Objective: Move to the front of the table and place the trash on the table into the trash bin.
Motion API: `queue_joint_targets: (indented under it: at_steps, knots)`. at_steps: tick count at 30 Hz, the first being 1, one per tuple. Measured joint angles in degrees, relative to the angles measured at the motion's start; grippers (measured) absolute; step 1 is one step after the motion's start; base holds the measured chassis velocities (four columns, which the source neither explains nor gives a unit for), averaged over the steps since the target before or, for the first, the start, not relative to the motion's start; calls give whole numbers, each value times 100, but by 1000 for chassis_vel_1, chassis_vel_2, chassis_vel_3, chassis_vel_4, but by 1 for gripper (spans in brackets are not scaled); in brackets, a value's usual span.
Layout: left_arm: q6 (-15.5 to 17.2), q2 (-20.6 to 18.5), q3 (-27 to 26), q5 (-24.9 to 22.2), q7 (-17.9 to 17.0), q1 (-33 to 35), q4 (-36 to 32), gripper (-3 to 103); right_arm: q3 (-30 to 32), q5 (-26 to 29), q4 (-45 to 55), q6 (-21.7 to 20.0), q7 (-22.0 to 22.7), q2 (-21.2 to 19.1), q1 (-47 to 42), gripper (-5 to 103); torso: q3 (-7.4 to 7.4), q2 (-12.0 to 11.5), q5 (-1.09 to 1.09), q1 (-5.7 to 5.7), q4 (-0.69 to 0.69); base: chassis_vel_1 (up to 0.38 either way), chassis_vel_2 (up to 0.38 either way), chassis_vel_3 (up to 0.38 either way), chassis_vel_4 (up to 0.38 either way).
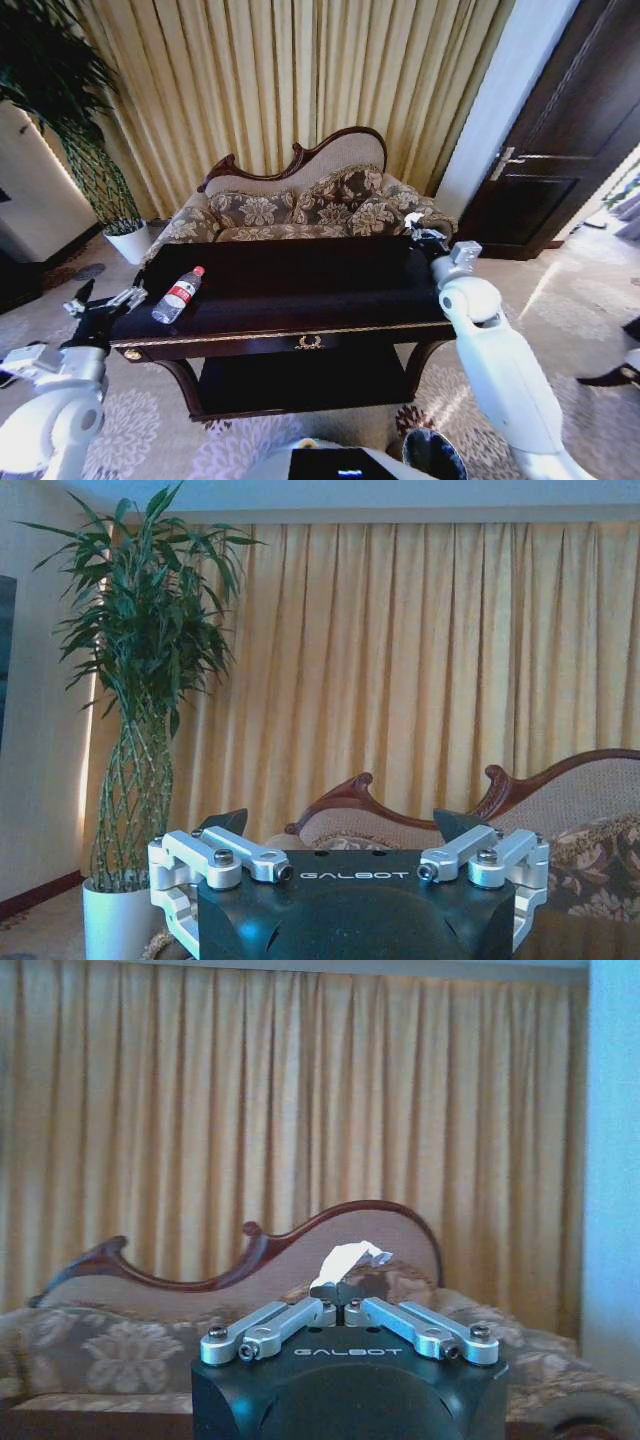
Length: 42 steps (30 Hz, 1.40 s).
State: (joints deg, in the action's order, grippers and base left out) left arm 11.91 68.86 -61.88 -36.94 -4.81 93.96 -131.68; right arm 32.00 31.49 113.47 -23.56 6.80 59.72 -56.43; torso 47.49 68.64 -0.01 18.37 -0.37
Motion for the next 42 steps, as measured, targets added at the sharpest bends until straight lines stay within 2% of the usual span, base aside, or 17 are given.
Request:
queue_joint_targets:
  at_steps: [11,23,28,29,30,33,35,36,37,40,42]
  knots:
    - [12,-116,37,8,0,-12,7,100,-83,41,159,-16,-1,98,-357,0,1,-1,1,2,0,48,-58,-60,50]
    - [18,-157,58,-2,5,-51,40,100,-3,-52,108,13,0,179,-468,0,0,0,1,-1,0,260,-246,-253,248]
    - [19,-127,84,6,13,-61,69,100,-52,-524,-86,157,0,318,-576,-2,0,0,0,-1,0,302,-309,-328,323]
    - [19,-123,85,6,15,-67,77,100,-53,-618,-175,190,0,354,-610,3,0,1,1,-2,-1,294,-287,-266,272]
    - [19,-123,85,6,15,-67,77,100,-53,-618,-175,190,0,354,-610,3,0,1,1,-2,-1,294,-287,-266,272]
    - [18,-103,92,7,23,-80,104,100,-13,-712,-791,294,0,553,-771,19,-3,5,1,-6,1,203,-210,-189,192]
    - [17,-100,94,8,23,-83,109,100,5,-722,-910,316,0,585,-806,24,-3,5,0,-6,0,144,-118,-118,143]
    - [12,-85,105,9,27,-94,123,100,69,-807,-1276,415,0,662,-914,19,-3,6,-1,-6,3,42,-49,-62,51]
    - [11,-80,110,8,27,-99,133,100,113,-884,-1523,467,0,705,-985,14,-3,5,1,-6,-2,8,-36,-62,8]
    - [4,-71,116,8,32,-111,148,100,193,-989,-1869,517,0,773,-1056,9,-1,3,2,-5,0,0,0,0,0]
    - [-10,-60,149,8,42,-124,195,100,304,-1191,-2633,593,0,904,-1086,2,4,-4,2,7,-1,-21,12,36,-20]
